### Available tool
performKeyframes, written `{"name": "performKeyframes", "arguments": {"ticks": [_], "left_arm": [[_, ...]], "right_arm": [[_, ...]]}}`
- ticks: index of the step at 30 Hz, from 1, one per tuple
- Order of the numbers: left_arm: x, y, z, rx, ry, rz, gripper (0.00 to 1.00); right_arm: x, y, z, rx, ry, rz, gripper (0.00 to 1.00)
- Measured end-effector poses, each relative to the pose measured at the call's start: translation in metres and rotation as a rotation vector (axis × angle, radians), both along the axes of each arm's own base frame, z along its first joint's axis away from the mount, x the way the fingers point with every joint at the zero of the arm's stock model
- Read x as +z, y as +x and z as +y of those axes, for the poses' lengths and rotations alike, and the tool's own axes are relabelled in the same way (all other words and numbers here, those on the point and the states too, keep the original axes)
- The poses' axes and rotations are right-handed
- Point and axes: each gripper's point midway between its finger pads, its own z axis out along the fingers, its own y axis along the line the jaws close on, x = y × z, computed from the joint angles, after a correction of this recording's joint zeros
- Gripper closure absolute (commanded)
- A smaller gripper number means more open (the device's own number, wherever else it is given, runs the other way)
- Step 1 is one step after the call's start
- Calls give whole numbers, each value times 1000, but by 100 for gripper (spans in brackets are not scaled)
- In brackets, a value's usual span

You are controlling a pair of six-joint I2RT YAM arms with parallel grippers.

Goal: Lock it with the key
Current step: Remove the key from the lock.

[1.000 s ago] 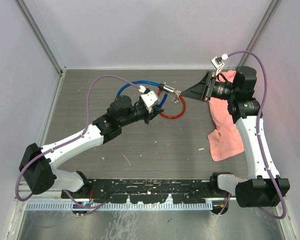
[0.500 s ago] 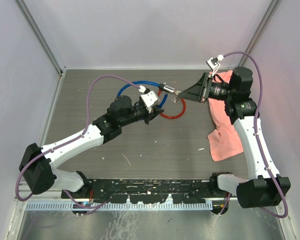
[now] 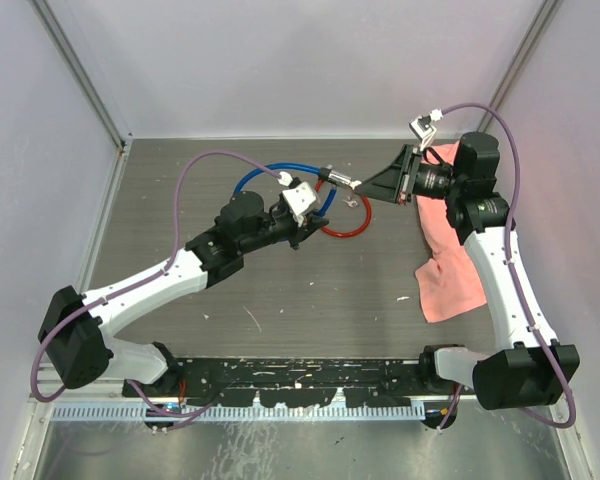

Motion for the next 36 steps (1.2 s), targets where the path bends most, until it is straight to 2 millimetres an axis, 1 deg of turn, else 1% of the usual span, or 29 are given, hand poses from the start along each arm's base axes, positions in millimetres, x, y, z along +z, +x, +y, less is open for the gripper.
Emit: {"name": "performKeyframes", "arguments": {"ticks": [4,7,10,12,13,19,23,26,31,36], "left_arm": [[0,0,0,0,1,1,100],[0,0,0,0,1,1,100],[-1,0,-1,-4,2,4,100],[-2,-2,-2,-10,-1,14,100],[-3,-2,-2,-12,-2,22,100],[-12,-9,-4,-40,16,83,100],[-7,-15,-7,-70,9,109,100],[-4,-15,-7,-86,-5,131,100],[-7,-8,-11,-109,-20,194,100],[-12,0,-16,-133,-43,286,100]], "right_arm": [[2,-1,1,4,-3,-9,88],[4,0,2,3,-20,-41,93],[5,1,4,-3,-59,-100,96],[5,3,4,-18,-116,-172,98],[5,2,6,-13,-122,-184,98],[1,1,10,-25,-365,-498,99],[5,2,2,-17,-542,-719,99],[8,1,-3,19,-650,-867,99],[4,3,-10,79,-795,-1025,99],[0,9,-19,91,-892,-1090,99]]}}
